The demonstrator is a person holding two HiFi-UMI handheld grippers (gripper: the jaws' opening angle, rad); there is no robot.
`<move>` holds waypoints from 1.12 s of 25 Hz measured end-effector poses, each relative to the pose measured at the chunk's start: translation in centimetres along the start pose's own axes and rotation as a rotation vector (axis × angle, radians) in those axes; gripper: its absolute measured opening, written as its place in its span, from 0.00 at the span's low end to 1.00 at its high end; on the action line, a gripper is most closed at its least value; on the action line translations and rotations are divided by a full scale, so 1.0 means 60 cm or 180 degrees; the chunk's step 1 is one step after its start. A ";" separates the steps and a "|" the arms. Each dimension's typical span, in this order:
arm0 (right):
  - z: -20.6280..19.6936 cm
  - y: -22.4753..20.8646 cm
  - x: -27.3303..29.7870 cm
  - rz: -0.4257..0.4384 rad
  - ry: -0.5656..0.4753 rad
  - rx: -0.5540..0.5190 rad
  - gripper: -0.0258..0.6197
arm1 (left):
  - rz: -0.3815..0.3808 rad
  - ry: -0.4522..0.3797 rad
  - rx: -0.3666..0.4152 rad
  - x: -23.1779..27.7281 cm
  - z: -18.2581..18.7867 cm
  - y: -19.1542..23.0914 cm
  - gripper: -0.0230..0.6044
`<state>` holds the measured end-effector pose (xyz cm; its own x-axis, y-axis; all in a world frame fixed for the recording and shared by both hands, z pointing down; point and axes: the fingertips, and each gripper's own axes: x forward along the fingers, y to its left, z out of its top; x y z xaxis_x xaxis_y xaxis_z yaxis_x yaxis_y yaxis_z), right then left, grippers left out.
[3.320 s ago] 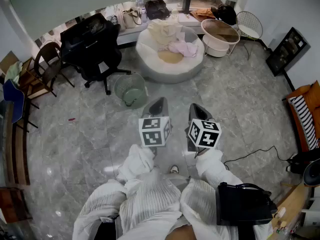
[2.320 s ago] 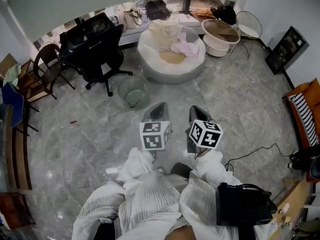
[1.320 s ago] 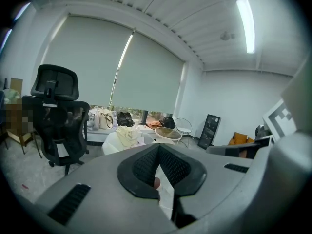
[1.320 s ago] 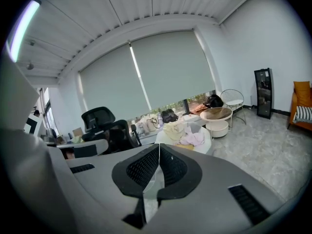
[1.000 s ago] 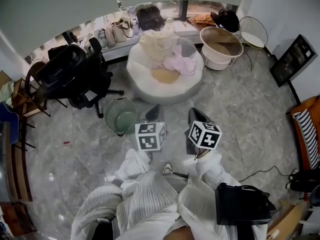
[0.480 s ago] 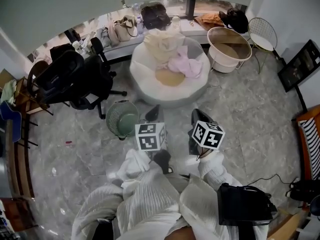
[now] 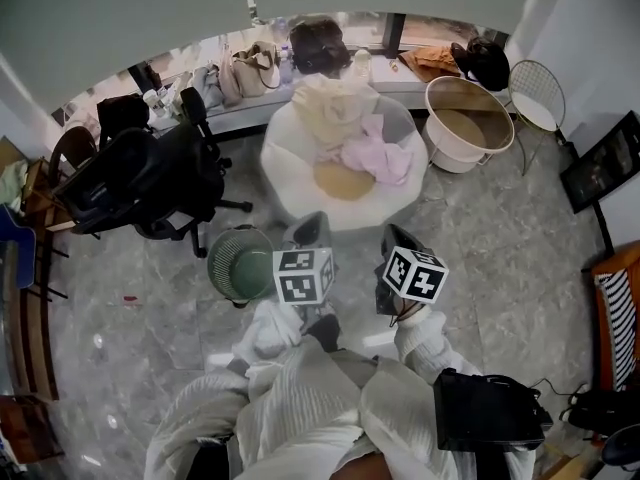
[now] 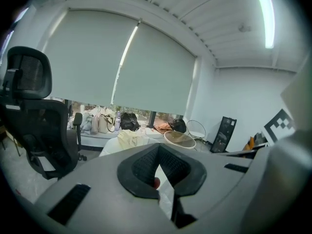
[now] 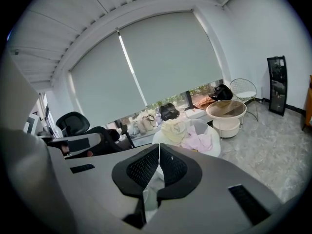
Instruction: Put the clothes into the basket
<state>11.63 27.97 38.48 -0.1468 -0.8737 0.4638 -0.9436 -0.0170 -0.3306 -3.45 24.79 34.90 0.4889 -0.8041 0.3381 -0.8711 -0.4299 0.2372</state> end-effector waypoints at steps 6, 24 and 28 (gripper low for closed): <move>0.094 0.018 0.118 0.0070 0.0027 -0.0106 0.08 | 0.0033 -0.0051 -0.0048 0.110 0.080 0.060 0.04; 0.172 0.058 0.368 0.0231 0.0305 -0.0236 0.08 | 0.0305 0.0018 -0.0146 0.287 0.142 0.233 0.04; 0.182 0.062 0.404 0.0310 0.0342 -0.0290 0.08 | 0.0402 0.0035 -0.0185 0.303 0.141 0.253 0.04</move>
<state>7.81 1.44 39.50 -0.2651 -0.8120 0.5200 -0.9457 0.1137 -0.3046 -8.14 0.17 36.93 0.3764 -0.8457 0.3784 -0.9218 -0.3009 0.2445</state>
